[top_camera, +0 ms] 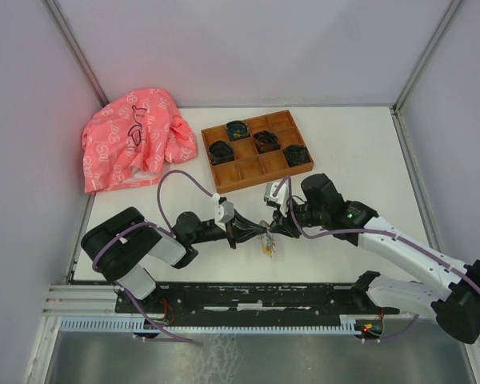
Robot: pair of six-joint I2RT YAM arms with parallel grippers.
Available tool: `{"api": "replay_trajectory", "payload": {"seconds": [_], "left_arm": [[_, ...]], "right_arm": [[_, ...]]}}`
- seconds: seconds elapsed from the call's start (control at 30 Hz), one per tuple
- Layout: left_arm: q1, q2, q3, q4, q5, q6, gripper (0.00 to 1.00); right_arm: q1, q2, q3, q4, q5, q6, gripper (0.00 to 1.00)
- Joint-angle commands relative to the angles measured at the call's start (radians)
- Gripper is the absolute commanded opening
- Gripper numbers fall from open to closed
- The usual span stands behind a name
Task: Put the keys on the keyring
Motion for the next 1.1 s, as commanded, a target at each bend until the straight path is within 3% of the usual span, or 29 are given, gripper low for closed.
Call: {"api": "replay_trajectory", "payload": {"seconds": [0.0,0.33,0.5,0.8,1.07], "left_arm": [[-0.006,-0.032,0.008,0.200,-0.004,0.007,0.03],[-0.005,-0.038,0.010,0.200,0.006,0.000,0.03],[-0.006,-0.033,0.010,0.201,0.009,0.001,0.03],[-0.006,0.005,0.013,0.201,0.041,0.010,0.14],[-0.005,0.034,0.042,0.200,0.076,-0.009,0.19]], "right_arm": [[0.001,-0.012,0.003,0.068,-0.039,0.005,0.20],[0.002,0.026,0.011,0.079,-0.076,-0.001,0.11],[0.001,0.040,0.025,0.057,-0.086,-0.011,0.01],[0.012,0.095,0.176,-0.198,-0.061,-0.101,0.01],[0.084,0.213,0.341,-0.445,0.085,-0.160,0.01]]}}
